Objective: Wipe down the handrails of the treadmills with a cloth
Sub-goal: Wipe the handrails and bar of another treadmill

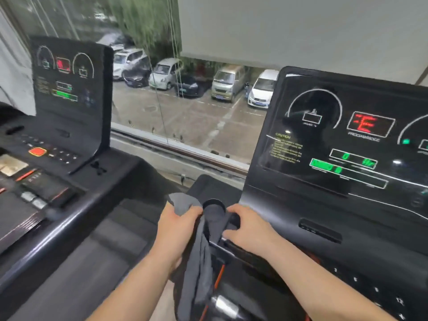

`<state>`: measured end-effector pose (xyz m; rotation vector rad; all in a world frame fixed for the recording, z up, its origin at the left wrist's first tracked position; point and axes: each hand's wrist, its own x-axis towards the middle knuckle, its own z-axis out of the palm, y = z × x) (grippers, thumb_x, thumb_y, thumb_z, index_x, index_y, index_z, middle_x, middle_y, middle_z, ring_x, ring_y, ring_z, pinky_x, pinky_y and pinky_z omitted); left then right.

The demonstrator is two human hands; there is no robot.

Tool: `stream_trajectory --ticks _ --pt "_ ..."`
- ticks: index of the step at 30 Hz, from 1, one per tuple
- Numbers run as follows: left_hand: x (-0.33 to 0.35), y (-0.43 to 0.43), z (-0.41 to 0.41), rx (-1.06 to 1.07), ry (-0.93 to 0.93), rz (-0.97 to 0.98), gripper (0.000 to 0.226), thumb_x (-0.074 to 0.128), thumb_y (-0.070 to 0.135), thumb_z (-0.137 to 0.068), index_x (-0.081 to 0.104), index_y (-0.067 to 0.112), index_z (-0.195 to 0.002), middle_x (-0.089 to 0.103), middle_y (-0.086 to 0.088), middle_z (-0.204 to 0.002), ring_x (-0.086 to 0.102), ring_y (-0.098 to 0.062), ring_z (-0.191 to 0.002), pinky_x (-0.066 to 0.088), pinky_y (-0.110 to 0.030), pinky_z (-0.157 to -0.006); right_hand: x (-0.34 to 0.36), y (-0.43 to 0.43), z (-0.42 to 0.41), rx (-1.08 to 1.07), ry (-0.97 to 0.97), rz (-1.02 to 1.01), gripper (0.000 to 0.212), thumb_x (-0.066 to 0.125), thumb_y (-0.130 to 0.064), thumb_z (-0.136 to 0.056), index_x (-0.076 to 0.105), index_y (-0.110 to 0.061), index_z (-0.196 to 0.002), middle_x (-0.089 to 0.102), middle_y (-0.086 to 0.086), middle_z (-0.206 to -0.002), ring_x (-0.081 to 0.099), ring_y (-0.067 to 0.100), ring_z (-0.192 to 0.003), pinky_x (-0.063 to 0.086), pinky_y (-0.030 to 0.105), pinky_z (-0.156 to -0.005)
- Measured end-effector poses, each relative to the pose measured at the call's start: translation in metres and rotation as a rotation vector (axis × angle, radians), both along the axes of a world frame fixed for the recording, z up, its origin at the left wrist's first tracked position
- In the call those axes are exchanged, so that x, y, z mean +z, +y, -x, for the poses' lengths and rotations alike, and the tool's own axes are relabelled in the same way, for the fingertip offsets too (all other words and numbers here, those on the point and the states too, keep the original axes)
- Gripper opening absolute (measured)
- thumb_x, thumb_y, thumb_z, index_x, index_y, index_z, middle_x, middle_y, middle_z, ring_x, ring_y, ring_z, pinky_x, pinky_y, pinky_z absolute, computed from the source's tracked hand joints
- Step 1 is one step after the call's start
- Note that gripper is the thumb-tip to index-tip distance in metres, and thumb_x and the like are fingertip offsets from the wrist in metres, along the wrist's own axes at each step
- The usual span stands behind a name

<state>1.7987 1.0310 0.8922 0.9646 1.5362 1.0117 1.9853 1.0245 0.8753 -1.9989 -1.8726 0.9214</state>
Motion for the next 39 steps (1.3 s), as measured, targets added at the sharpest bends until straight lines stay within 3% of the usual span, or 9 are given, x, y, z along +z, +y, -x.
stream_trajectory --ticks 6,10,14,23,29,32,34,36,39 --pt "-0.017 0.087 0.009 -0.295 0.333 -0.298 0.015 0.074 0.034 -0.086 0.065 0.028 -0.097 0.068 0.006 -0.1 0.065 -0.008 -0.093 0.052 -0.027 -0.081 -0.017 0.073 -0.001 0.218 -0.44 0.091 0.128 0.088 -0.057 -0.066 0.016 -0.016 -0.164 0.004 0.003 -0.172 -0.002 0.02 -0.158 0.013 0.038 -0.128" --pt "-0.077 0.103 -0.007 -0.911 0.873 -0.337 0.034 0.058 0.045 -0.087 0.062 0.019 -0.109 0.065 -0.002 -0.114 0.061 -0.027 -0.11 0.048 -0.035 -0.09 -0.035 0.088 0.001 0.24 -0.555 0.123 0.128 0.09 -0.062 -0.053 0.032 -0.015 -0.157 0.023 0.003 -0.166 0.001 0.017 -0.157 0.007 0.038 -0.128" --pt "-0.101 0.117 0.0 -1.219 1.211 -0.584 0.036 0.04 0.051 -0.094 0.058 0.022 -0.106 0.058 0.003 -0.115 0.054 -0.024 -0.111 0.038 -0.042 -0.093 -0.032 0.088 -0.003 0.208 -0.497 0.154 0.129 0.091 -0.058 -0.061 0.021 -0.017 -0.162 0.008 -0.006 -0.171 -0.01 0.01 -0.157 0.0 0.031 -0.127" --pt "-0.132 0.141 0.0 -1.143 1.187 -0.968 0.039 0.037 0.05 -0.105 0.063 0.024 -0.092 0.061 0.006 -0.092 0.056 -0.02 -0.088 0.043 -0.041 -0.072 -0.022 0.09 0.01 0.06 -0.457 0.193 0.104 0.101 -0.043 -0.047 0.049 -0.026 -0.136 0.01 -0.01 -0.168 0.016 0.018 -0.154 0.044 0.034 -0.103" --pt "-0.113 0.103 -0.056 -0.782 1.153 -0.335 0.048 0.026 0.046 -0.107 0.067 0.023 -0.103 0.072 0.001 -0.093 0.069 -0.024 -0.088 0.051 -0.035 -0.075 -0.025 0.086 0.009 0.0 -0.402 0.207 0.121 0.103 -0.035 -0.046 0.039 -0.032 -0.148 0.0 -0.015 -0.17 0.009 0.02 -0.157 0.041 0.037 -0.107" --pt "-0.109 0.111 -0.068 -0.617 0.878 -0.084 0.049 0.024 0.043 -0.11 0.064 0.02 -0.125 0.072 -0.008 -0.114 0.062 -0.031 -0.119 0.043 -0.039 -0.105 -0.022 0.086 0.011 0.0 -0.383 0.229 0.138 0.102 -0.031 -0.052 0.018 -0.031 -0.162 0.0 -0.014 -0.171 0.001 0.018 -0.158 0.028 0.037 -0.12" --pt "-0.111 0.112 -0.061 -0.694 0.859 -0.171 0.049 0.022 0.039 -0.109 0.054 0.02 -0.14 0.067 -0.008 -0.13 0.054 -0.032 -0.13 0.036 -0.047 -0.115 -0.02 0.088 0.013 0.019 -0.402 0.256 0.136 0.101 -0.032 -0.055 0.017 -0.028 -0.162 0.002 -0.013 -0.17 0.0 0.016 -0.158 0.025 0.035 -0.121" --pt "-0.121 0.11 -0.043 -0.784 0.945 -0.497 0.043 0.029 0.038 -0.1 0.058 0.019 -0.125 0.07 -0.006 -0.122 0.065 -0.03 -0.112 0.051 -0.048 -0.097 -0.019 0.09 0.015 0.013 -0.413 0.279 0.132 0.102 -0.034 -0.052 0.025 -0.03 -0.158 0.0 -0.011 -0.171 0.004 0.02 -0.158 0.031 0.037 -0.118" --pt "-0.121 0.119 -0.011 -1.227 0.845 -0.357 0.031 0.051 0.045 -0.076 0.056 0.025 -0.1 0.061 0.009 -0.099 0.064 -0.025 -0.108 0.049 -0.033 -0.084 -0.019 0.089 0.014 0.05 -0.425 0.274 0.119 0.1 -0.036 -0.055 0.034 -0.03 -0.153 0.004 -0.01 -0.171 -0.001 0.016 -0.158 0.024 0.035 -0.122"
